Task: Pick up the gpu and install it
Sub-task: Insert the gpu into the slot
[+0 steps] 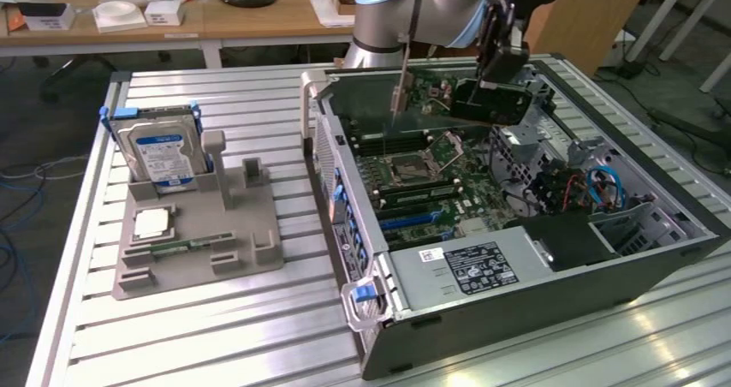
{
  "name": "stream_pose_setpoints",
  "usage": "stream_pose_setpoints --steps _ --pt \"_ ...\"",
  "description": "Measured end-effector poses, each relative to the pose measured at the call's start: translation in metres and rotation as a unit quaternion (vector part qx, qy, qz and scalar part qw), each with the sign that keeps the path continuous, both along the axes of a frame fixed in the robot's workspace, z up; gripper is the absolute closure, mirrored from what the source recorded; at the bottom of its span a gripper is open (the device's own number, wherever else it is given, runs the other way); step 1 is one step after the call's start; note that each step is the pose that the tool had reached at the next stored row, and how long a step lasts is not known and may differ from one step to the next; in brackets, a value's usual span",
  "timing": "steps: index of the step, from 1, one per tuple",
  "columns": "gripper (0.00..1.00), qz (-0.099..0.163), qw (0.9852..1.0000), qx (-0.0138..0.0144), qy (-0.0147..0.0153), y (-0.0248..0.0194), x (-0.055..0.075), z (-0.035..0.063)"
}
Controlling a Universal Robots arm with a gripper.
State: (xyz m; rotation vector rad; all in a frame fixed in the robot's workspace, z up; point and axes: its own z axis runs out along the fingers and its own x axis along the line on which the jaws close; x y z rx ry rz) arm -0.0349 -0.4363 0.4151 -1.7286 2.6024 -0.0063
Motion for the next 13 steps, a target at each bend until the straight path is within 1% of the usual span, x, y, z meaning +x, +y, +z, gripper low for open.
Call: stream_pose_setpoints --steps 6,13 --pt "0.74 0.029 0.9996 0.0000 0.0000 -0.0016 -0.0014 -0.0006" --pt "0.74 0.060 0.9982 0.0000 0.0000 -0.0039 -0.0034 -0.0011"
